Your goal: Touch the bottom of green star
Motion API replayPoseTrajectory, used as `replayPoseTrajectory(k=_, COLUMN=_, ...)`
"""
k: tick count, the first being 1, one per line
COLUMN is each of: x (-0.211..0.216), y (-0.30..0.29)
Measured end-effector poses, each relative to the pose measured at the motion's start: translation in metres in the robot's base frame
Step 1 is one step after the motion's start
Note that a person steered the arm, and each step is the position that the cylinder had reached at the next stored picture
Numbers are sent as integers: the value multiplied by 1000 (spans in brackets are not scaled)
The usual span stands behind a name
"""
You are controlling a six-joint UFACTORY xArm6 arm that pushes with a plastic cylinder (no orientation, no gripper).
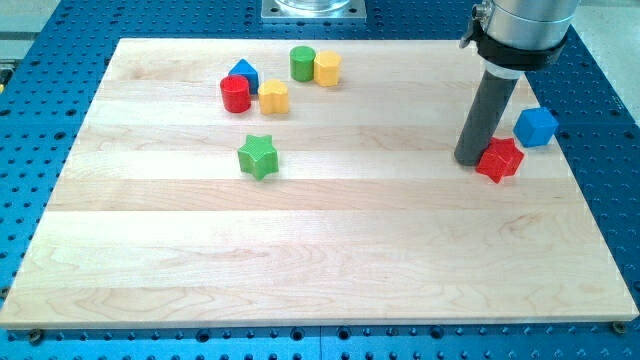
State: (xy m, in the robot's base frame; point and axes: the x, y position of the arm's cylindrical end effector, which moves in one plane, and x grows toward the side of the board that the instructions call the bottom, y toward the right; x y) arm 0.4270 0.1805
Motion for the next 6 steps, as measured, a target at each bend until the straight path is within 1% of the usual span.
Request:
replayPoseTrajectory(k=1, x=1, y=-54)
replayPoseTrajectory(k=2, x=7, y=-150)
replayPoseTrajectory(k=3, x=26, y=-212)
replayPoseTrajectory(k=4, x=26, y=-265)
replayPoseTrajectory(k=5, x=38, y=-296)
replayPoseTrajectory(k=6, x=81, y=-303)
